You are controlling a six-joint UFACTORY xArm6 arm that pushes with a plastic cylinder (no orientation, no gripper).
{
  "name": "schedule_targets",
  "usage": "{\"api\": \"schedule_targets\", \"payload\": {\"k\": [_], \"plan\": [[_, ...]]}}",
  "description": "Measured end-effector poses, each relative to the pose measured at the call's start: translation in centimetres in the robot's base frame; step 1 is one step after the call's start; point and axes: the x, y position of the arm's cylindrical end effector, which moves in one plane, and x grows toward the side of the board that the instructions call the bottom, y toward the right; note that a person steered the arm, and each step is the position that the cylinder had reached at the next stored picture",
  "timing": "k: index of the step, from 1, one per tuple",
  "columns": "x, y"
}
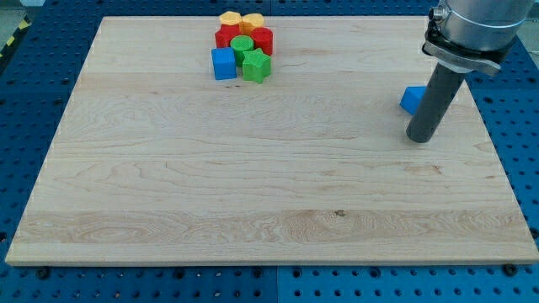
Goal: Move the triangle upwards
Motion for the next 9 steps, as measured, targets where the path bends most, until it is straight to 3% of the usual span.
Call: {"api": "schedule_targets", "payload": {"k": [1,5,6,9], "plan": [[-2.6,1.1],[-2.4,1.5],[-5.5,1.5],[-8.1,1.5]]}}
